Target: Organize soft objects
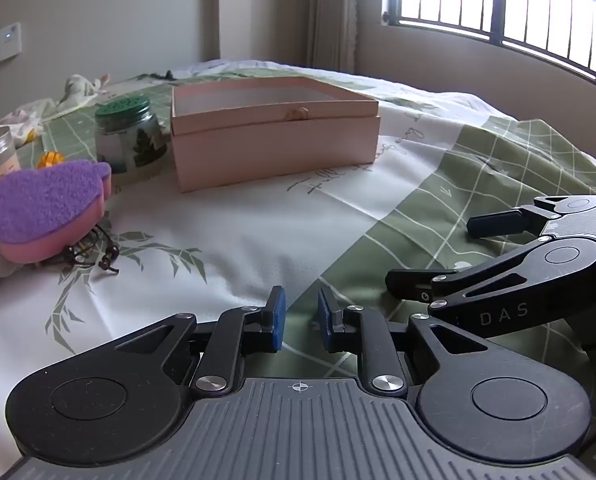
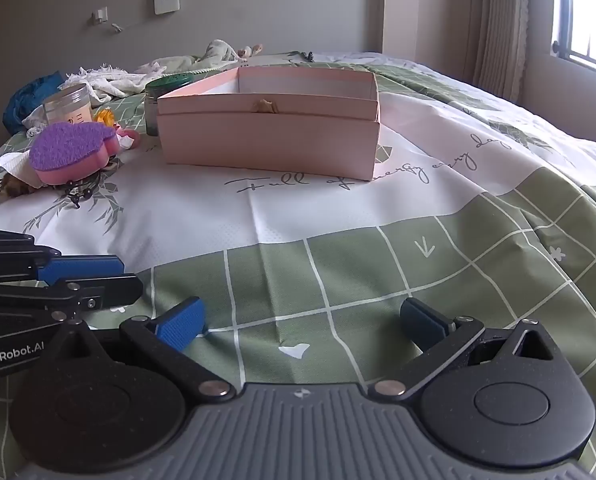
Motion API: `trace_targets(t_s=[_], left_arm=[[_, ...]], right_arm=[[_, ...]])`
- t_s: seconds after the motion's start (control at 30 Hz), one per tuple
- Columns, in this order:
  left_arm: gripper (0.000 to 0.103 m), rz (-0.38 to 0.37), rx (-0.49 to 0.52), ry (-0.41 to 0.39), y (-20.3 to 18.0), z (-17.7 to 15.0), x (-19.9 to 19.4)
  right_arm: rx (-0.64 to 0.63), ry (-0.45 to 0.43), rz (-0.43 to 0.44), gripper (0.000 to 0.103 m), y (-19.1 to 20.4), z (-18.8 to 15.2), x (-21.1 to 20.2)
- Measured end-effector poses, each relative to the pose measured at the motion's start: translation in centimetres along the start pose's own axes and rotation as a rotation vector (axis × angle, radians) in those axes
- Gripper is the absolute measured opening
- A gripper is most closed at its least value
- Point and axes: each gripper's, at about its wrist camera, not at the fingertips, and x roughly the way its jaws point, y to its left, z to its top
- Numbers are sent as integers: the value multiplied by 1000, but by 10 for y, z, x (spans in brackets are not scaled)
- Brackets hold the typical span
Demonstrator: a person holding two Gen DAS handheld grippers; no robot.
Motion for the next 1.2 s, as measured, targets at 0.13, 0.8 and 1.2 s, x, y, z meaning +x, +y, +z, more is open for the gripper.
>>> trace_targets(t_s=[0.13,0.8,1.2], left_arm=[[22,8,10,-13,-2,0,-1],[22,0,-2,-14,0,-2,-2],[22,-3,-5,-14,0,-2,-2]], right_arm=[[2,-7,2,103,0,0,0],[1,-10,1,103,0,-1,0],[1,-10,1,103,0,0,0]])
